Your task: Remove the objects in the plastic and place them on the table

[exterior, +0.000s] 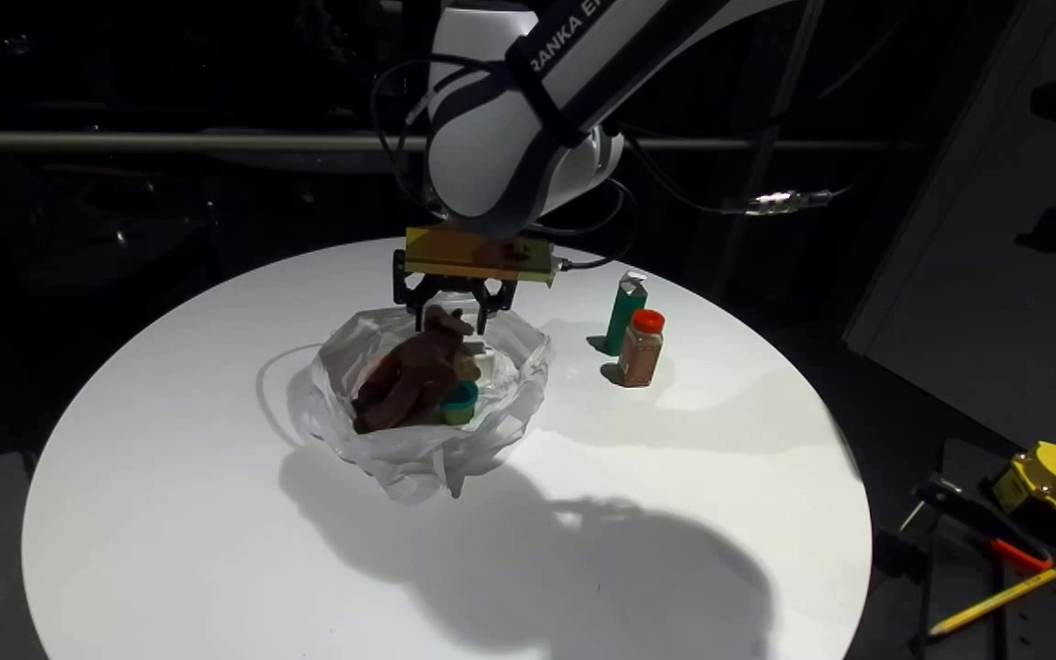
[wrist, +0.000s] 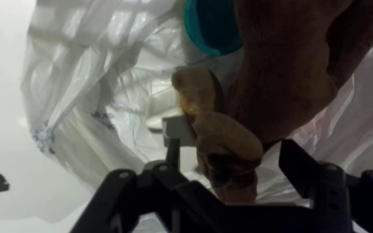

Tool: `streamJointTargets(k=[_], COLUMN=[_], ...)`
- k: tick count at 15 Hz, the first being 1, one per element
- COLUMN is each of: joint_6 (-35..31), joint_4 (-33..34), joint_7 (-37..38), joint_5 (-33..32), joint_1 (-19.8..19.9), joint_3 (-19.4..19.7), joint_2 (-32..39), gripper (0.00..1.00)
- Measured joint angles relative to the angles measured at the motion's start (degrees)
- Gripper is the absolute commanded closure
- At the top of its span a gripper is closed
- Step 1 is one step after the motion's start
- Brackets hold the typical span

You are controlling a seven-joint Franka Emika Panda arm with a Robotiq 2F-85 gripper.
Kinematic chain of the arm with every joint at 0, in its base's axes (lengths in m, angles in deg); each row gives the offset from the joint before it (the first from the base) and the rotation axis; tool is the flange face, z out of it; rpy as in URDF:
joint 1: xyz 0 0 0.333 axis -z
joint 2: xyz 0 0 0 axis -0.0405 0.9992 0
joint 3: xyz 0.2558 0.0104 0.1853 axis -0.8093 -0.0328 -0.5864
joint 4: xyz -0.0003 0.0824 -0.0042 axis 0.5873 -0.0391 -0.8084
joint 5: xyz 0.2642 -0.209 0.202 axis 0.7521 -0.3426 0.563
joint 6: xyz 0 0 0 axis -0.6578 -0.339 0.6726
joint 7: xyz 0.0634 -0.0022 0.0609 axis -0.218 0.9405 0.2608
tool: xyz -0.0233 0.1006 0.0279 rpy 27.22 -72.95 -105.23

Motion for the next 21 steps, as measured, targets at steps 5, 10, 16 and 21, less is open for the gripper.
streamJointTargets(k=[5,10,16,21], joint_6=[0.0,0.1,0.0,-0.6], joint_4=[0.6,0.7,-1.0,-11.9], joint_7=[0.3,0.4,0.2,-0.1], joint_5=[0.0,0.0,0.1,-1.2], joint_1=[-0.1,0.1,0.6,-1.4], joint_3=[0.1,0.1,-1.0,-1.0], joint_2=[0.1,0.1,-2.7,-14.7], gripper=[0.88,0.99,0.98,0.98])
